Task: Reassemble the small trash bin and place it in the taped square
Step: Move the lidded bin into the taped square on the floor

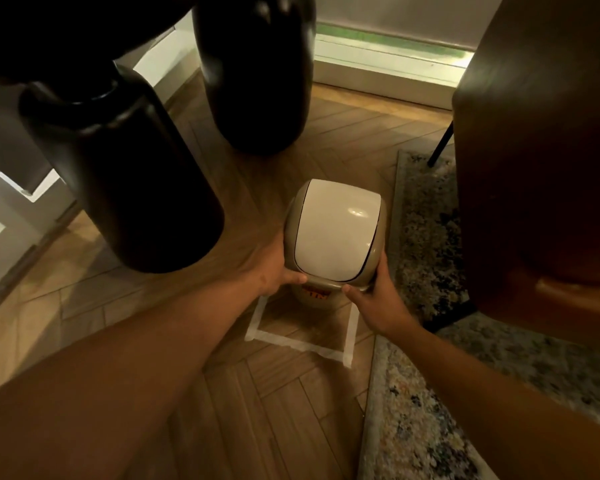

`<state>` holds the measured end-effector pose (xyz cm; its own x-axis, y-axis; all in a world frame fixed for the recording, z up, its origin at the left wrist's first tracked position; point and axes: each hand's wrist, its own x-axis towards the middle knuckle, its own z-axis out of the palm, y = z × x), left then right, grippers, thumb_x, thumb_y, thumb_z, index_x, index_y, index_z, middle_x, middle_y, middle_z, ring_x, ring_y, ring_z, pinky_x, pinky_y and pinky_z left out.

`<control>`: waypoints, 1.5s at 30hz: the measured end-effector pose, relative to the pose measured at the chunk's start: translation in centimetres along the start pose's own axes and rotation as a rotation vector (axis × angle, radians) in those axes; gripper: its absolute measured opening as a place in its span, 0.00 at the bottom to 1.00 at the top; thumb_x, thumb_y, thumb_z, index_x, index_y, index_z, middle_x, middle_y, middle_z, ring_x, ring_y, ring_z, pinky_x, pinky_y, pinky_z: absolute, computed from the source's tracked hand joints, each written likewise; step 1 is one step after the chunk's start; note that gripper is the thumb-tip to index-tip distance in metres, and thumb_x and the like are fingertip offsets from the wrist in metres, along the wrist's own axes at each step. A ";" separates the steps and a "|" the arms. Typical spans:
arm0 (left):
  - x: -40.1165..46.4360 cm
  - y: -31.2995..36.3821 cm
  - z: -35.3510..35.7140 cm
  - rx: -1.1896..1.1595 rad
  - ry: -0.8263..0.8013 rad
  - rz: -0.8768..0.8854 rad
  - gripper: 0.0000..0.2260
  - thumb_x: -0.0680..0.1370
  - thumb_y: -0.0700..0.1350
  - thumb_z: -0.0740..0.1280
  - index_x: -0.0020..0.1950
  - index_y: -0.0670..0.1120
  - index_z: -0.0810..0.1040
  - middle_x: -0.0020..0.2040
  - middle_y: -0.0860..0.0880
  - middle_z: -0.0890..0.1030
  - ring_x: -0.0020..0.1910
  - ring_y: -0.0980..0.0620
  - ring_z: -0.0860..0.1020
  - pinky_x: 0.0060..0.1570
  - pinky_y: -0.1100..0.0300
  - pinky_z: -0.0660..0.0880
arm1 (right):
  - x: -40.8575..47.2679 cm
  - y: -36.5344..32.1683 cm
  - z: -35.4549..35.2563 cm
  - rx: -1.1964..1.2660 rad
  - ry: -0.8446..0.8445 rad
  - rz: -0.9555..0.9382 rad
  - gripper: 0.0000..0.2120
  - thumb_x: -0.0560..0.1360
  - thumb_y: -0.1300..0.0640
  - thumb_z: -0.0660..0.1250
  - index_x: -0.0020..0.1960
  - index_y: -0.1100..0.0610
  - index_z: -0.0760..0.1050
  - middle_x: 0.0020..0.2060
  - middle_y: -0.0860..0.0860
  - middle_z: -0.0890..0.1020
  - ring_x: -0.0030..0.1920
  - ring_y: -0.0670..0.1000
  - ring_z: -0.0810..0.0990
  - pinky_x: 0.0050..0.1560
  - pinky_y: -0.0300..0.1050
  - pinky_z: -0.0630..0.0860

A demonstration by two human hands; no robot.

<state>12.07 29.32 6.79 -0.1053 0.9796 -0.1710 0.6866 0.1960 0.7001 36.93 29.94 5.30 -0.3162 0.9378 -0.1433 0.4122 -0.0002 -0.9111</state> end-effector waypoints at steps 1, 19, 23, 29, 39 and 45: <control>0.0 -0.1 0.1 0.007 0.013 0.007 0.58 0.62 0.53 0.82 0.81 0.52 0.47 0.79 0.47 0.60 0.77 0.46 0.59 0.75 0.46 0.59 | -0.1 0.1 0.0 -0.010 0.009 -0.001 0.50 0.76 0.61 0.74 0.84 0.44 0.44 0.78 0.46 0.68 0.76 0.48 0.69 0.74 0.58 0.70; 3.3 1.1 -1.5 -0.219 -0.096 -0.189 0.50 0.62 0.46 0.84 0.78 0.50 0.60 0.72 0.48 0.72 0.71 0.47 0.70 0.62 0.57 0.68 | 6.6 -1.4 -2.0 -0.101 -0.029 0.159 0.46 0.67 0.61 0.82 0.79 0.54 0.63 0.68 0.52 0.79 0.69 0.54 0.77 0.68 0.56 0.76; 2.0 1.3 -1.9 -0.195 -0.117 -0.201 0.51 0.61 0.46 0.84 0.78 0.49 0.59 0.73 0.48 0.72 0.71 0.46 0.69 0.67 0.52 0.69 | 5.0 -1.6 -1.9 -0.105 -0.044 0.160 0.45 0.67 0.60 0.82 0.79 0.53 0.63 0.67 0.50 0.80 0.67 0.52 0.78 0.66 0.55 0.77; 0.1 0.6 -2.1 -0.143 -0.163 -0.187 0.52 0.63 0.46 0.83 0.79 0.47 0.56 0.75 0.47 0.68 0.74 0.46 0.67 0.71 0.49 0.66 | 1.4 -1.6 -0.7 -0.147 -0.011 0.117 0.44 0.68 0.53 0.82 0.78 0.49 0.62 0.65 0.46 0.80 0.65 0.50 0.79 0.64 0.53 0.78; 0.1 -0.5 -1.2 -0.178 -0.106 -0.075 0.50 0.66 0.45 0.81 0.80 0.49 0.54 0.76 0.48 0.66 0.75 0.49 0.64 0.68 0.57 0.64 | 1.1 -1.4 -0.8 -0.191 -0.048 0.083 0.51 0.73 0.47 0.78 0.83 0.42 0.47 0.70 0.44 0.77 0.63 0.44 0.74 0.60 0.42 0.71; 0.2 -1.0 -0.8 -0.227 -0.062 -0.066 0.50 0.66 0.43 0.81 0.80 0.50 0.56 0.74 0.50 0.69 0.73 0.50 0.66 0.67 0.59 0.65 | 1.2 -1.3 -0.4 -0.083 -0.061 0.056 0.51 0.74 0.57 0.77 0.84 0.45 0.46 0.70 0.42 0.74 0.70 0.45 0.72 0.66 0.44 0.72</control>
<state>10.84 29.33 6.61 -0.0956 0.9611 -0.2592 0.4993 0.2716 0.8228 36.36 31.22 6.43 -0.3409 0.9145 -0.2181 0.4987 -0.0208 -0.8665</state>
